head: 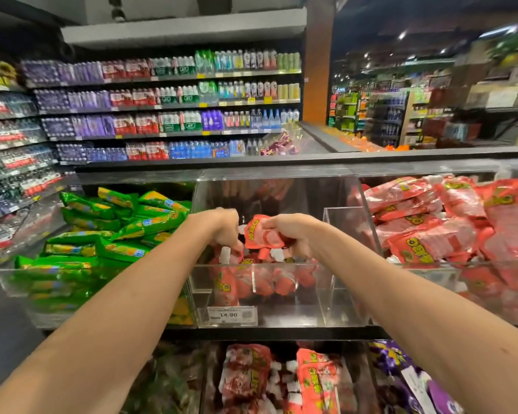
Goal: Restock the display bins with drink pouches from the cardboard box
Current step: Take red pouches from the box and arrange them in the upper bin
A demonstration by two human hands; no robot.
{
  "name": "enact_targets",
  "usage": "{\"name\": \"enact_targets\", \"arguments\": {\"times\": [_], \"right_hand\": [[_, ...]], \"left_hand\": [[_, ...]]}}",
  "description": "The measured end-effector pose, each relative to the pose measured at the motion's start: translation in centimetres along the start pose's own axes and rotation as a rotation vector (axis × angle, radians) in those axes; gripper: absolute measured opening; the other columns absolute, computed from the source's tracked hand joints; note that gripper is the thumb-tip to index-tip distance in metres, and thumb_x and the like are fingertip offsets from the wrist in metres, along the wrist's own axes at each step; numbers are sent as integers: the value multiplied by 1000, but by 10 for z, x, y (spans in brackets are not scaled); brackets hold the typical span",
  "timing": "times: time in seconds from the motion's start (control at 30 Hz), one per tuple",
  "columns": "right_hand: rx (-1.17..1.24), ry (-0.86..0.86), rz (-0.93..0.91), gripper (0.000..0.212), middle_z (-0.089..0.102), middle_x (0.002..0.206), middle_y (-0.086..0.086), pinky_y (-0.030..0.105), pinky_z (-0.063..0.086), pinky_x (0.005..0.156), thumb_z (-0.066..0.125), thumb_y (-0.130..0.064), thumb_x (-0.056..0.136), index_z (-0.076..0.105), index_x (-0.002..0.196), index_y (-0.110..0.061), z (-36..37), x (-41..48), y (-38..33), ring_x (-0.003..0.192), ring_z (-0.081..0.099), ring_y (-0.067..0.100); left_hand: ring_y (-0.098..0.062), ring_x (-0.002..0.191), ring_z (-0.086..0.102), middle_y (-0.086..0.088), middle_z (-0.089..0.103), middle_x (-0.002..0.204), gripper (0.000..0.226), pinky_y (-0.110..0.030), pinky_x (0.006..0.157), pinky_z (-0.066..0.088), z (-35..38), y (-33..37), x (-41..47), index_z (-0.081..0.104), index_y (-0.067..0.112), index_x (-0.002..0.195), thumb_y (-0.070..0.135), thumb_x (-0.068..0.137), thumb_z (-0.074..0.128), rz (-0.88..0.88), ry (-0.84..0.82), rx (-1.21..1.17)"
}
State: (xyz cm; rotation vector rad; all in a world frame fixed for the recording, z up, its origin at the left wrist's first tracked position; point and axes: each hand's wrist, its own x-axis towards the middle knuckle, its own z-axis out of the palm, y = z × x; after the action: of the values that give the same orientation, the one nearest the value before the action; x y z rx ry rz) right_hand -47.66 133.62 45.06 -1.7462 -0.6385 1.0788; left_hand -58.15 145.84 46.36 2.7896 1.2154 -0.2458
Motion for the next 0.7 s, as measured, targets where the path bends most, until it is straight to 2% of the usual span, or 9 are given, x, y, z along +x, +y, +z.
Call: {"name": "enact_targets", "arguments": {"times": [0.13,0.2,0.3,0.37,0.43,0.5,0.57,0.63,0.7], "right_hand": [[35,19,-27,27,59,83,10,31,57,56,52,-26,103,58,84,-7,-4,0,-1,70,57,20],[64,25,-31,29,64,89,11,34,58,57,51,-31,103,64,96,-5,-4,0,-1,74,61,20],[136,43,-33,47,69,90,11,32,56,49,38,-47,105,63,110,-7,-3,2,-3,70,66,21],[179,18,-35,56,67,85,8,30,54,47,26,-54,105,59,111,-9,0,4,-3,66,64,21],[174,-6,-43,56,68,85,6,34,57,52,24,-55,105,57,110,-10,4,3,-4,67,65,21],[163,-9,-29,49,66,90,11,41,61,63,25,-45,106,56,110,-7,5,-1,-3,71,65,23],[169,5,-25,33,61,87,16,44,60,70,27,-19,103,54,102,1,1,-8,-3,69,63,25],[49,19,-38,25,61,84,17,32,60,59,30,4,92,55,95,7,-4,-11,0,58,63,21],[-234,105,-74,24,68,88,15,18,51,51,44,9,86,64,99,10,-6,-3,5,59,67,17]], "left_hand": [[-20,68,72,-8,71,89,10,-33,65,60,-10,2,-13,69,17,87,18,82,77,107,307,-228],[-18,71,72,-2,68,99,31,-32,66,61,-5,8,-21,63,23,99,18,75,83,231,247,-371],[-19,93,71,3,61,112,75,-40,80,62,2,17,-30,47,34,136,33,72,87,380,-7,-611],[-14,93,70,4,64,113,75,-37,84,60,5,20,-29,45,33,141,49,77,81,384,14,-618],[-12,85,65,2,66,111,65,-28,75,56,8,21,-24,53,30,137,52,80,76,371,135,-515],[-10,83,61,1,67,104,55,-22,69,49,8,19,-19,60,29,131,48,81,76,366,190,-474],[-13,95,63,2,67,110,54,-24,78,51,8,9,-12,64,30,127,49,79,78,349,170,-504],[-16,102,65,2,67,113,51,-33,85,58,7,-1,-7,66,27,125,49,80,78,314,139,-603],[-21,101,67,-4,66,114,46,-37,83,61,7,-8,-4,67,23,124,44,84,76,273,119,-726]]}}
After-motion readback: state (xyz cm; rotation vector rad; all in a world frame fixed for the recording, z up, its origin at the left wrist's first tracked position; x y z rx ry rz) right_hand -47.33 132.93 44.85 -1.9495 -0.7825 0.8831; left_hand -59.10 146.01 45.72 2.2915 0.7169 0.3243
